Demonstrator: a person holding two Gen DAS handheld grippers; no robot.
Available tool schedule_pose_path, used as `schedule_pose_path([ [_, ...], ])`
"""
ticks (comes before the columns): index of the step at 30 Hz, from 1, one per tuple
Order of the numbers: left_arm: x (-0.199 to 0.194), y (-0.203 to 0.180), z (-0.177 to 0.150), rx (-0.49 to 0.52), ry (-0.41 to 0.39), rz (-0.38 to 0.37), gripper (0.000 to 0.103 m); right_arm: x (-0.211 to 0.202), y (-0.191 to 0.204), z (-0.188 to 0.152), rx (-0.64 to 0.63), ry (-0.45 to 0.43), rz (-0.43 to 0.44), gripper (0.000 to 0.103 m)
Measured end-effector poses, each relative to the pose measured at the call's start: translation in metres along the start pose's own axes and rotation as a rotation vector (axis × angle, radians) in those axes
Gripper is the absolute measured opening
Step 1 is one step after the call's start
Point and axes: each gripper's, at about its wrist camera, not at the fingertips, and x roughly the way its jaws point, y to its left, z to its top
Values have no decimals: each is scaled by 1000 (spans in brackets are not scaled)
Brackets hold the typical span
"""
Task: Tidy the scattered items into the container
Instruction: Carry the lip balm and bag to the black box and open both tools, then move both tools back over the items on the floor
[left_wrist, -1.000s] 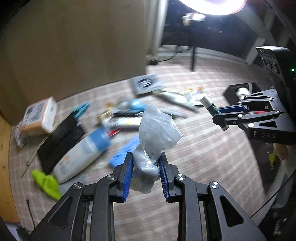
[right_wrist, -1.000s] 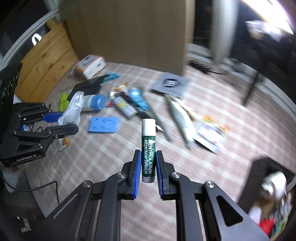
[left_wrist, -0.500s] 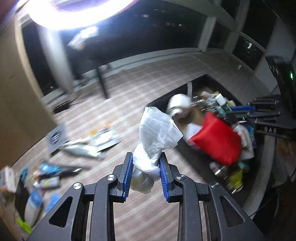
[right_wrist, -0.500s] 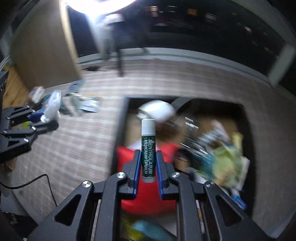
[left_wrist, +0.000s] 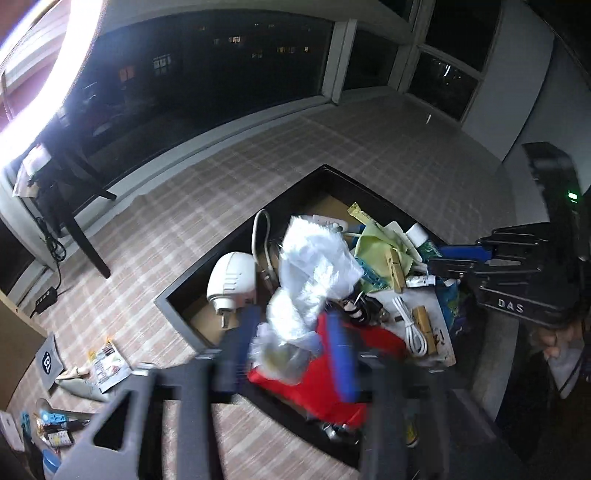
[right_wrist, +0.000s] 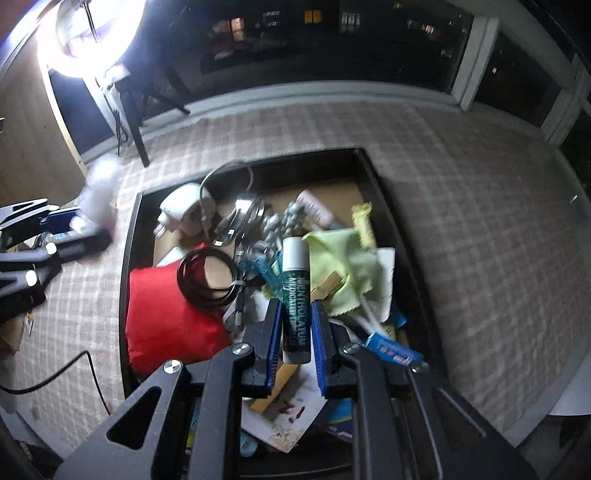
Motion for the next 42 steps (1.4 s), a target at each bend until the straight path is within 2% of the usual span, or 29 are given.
schedule_pose_path([
  [1,1,1,0,-11,-7,9,59,-1,-1,0,7,6,-5,37],
  [3,-1,4,-1,-19,-11,21,58,-5,-2,1,22,-13,5,43],
  [7,-12,13,-9,-22,-25,63,55,-8,1,4,31,-36,11,43],
  [11,-32,26,-25,-55,-42,65,55,-10,13,6,37,-49,57,43],
  [18,-72,61,-68,-108,-54,113,55,-18,67,7,-51,-56,121,43],
  [24,-113,109,-123,-211,-63,198,55,-24,129,2,-156,-51,190,43],
  [33,-167,214,-228,-546,-73,332,55,-19,250,0,-307,-61,304,43],
  [37,-183,256,-273,-663,-71,404,55,-11,305,1,-372,-65,348,43],
  [42,-190,294,-317,-789,-78,423,55,8,381,6,-442,-43,416,43],
])
